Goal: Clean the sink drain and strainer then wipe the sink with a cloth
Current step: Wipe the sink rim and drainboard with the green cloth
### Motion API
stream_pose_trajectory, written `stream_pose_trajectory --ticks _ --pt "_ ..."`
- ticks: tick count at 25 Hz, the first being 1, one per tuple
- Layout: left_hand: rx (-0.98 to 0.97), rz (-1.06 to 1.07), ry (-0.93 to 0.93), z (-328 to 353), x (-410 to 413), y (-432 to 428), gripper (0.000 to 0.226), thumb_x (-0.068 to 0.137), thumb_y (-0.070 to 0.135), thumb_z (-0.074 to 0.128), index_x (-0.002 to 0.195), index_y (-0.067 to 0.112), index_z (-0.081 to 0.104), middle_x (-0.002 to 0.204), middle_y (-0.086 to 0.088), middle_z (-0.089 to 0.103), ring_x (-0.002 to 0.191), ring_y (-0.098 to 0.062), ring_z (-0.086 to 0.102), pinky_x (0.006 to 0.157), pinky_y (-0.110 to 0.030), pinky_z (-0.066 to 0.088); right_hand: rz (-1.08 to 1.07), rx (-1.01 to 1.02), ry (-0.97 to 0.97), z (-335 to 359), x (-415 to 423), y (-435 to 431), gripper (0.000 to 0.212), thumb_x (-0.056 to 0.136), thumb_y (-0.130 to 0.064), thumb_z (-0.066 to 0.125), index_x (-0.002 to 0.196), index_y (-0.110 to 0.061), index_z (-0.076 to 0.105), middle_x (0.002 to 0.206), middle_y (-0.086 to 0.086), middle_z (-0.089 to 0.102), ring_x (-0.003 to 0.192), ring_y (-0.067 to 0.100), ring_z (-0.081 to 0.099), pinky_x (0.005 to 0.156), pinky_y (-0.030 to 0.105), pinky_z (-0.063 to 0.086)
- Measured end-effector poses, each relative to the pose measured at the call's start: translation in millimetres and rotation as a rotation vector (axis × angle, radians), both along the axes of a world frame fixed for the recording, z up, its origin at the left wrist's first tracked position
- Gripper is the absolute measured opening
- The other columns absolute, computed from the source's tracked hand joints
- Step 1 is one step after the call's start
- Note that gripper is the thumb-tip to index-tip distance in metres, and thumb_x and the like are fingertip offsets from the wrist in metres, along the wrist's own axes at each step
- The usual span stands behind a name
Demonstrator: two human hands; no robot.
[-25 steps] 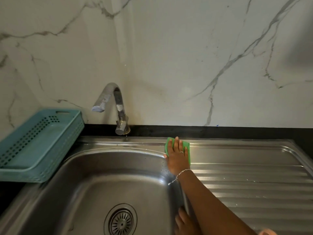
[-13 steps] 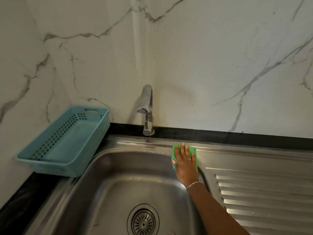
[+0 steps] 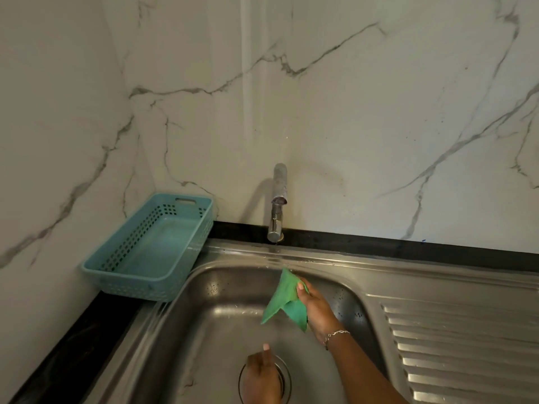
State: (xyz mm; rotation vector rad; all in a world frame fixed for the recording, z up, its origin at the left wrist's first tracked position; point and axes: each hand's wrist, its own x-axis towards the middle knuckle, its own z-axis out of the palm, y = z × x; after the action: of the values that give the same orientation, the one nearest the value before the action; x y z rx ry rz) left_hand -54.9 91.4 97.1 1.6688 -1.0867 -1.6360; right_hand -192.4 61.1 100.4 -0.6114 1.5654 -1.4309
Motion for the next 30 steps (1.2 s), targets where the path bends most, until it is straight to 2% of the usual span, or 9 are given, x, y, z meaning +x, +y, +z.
stream_pose_trajectory --ticks 3,6,12,16,20,24,26,28,30 --pt "-0.070 0.048 0.039 11.2 18.8 -15.8 0.028 0.093 0.025 0.050 0.081 0.000 0.053 0.087 -0.019 0.056 0.087 -0.030 0.053 0.086 -0.042 0.046 -0.118 -0.042 -0.353 6.4 11.4 8.1 0.033 0.099 -0.027 0.036 0.126 -0.015 0.050 0.113 0.015 0.062 0.093 0.024 0.061 0.073 0.033 0.052" --pt "-0.065 0.032 0.022 11.6 34.6 -15.5 0.026 0.093 0.026 0.050 0.091 0.000 0.055 0.092 -0.018 0.056 0.088 -0.032 0.055 0.083 -0.039 0.046 -0.241 -0.121 -0.471 13.6 12.2 14.5 0.031 0.099 -0.027 0.036 0.124 -0.014 0.050 0.107 0.016 0.061 0.091 0.027 0.059 0.080 0.039 0.047" --pt "-0.446 -0.217 -0.381 7.3 91.3 -41.2 0.031 0.088 0.026 0.057 0.113 0.008 0.059 0.123 -0.014 0.055 0.117 -0.029 0.050 0.096 -0.030 0.039 -0.426 -0.298 -0.671 25.8 -1.1 33.5 0.039 0.094 -0.040 0.042 0.092 -0.014 0.070 0.080 0.008 0.076 0.081 0.024 0.068 0.068 0.038 0.058" --pt "-0.668 -0.425 -0.688 -2.5 127.5 -61.5 0.038 0.089 0.039 0.053 0.123 0.021 0.051 0.134 0.000 0.046 0.124 -0.020 0.045 0.097 -0.027 0.040 -0.473 -0.220 -0.425 33.2 -21.7 31.8 0.018 0.090 -0.008 0.049 0.095 -0.014 0.065 0.097 0.014 0.065 0.082 0.028 0.061 0.063 0.034 0.056" --pt "-0.686 -0.521 -0.663 -9.5 148.5 -59.6 0.047 0.078 0.055 0.039 0.112 0.030 0.058 0.133 -0.009 0.052 0.122 -0.026 0.050 0.099 -0.031 0.041 -0.755 -0.045 0.282 26.6 -43.6 19.2 0.040 0.089 -0.001 0.052 0.129 -0.004 0.049 0.125 0.025 0.055 0.105 0.036 0.056 0.083 0.039 0.050" --pt "-0.814 -0.422 -0.695 -16.0 156.4 -53.4 0.066 0.067 0.083 0.023 0.094 0.029 0.050 0.101 -0.005 0.068 0.081 -0.027 0.071 0.068 -0.045 0.057 -0.537 0.185 0.780 -1.4 -27.0 -8.6 0.048 0.091 -0.003 0.050 0.137 -0.003 0.039 0.138 0.027 0.045 0.123 0.044 0.047 0.107 0.049 0.038" --pt "-0.856 -0.439 -0.658 -14.3 158.7 -51.3 0.065 0.080 0.075 0.019 0.088 0.025 0.060 0.095 0.001 0.062 0.073 -0.023 0.068 0.051 -0.041 0.057 -0.384 0.376 0.958 -10.6 -20.2 -28.9 0.047 0.093 -0.007 0.045 0.139 -0.001 0.035 0.145 0.026 0.035 0.134 0.041 0.033 0.114 0.047 0.025" --pt "-0.911 -0.485 -0.697 -9.7 162.1 -48.4 0.030 0.083 0.051 0.051 0.095 0.025 0.059 0.106 0.005 0.056 0.091 -0.018 0.061 0.064 -0.040 0.059 -0.307 0.491 1.067 -16.1 -12.2 -44.1 0.048 0.095 -0.008 0.040 0.141 0.001 0.028 0.152 0.023 0.024 0.143 0.036 0.017 0.118 0.043 0.012" --pt "-0.875 -0.433 -0.644 -7.8 160.3 -46.9 0.027 0.070 0.033 0.071 0.090 0.028 0.054 0.106 0.006 0.048 0.097 -0.012 0.059 0.074 -0.024 0.057 -0.280 0.506 1.104 -21.8 -0.1 -56.4 0.051 0.094 -0.008 0.039 0.142 0.000 0.024 0.154 0.021 0.019 0.145 0.034 0.012 0.118 0.042 0.008"
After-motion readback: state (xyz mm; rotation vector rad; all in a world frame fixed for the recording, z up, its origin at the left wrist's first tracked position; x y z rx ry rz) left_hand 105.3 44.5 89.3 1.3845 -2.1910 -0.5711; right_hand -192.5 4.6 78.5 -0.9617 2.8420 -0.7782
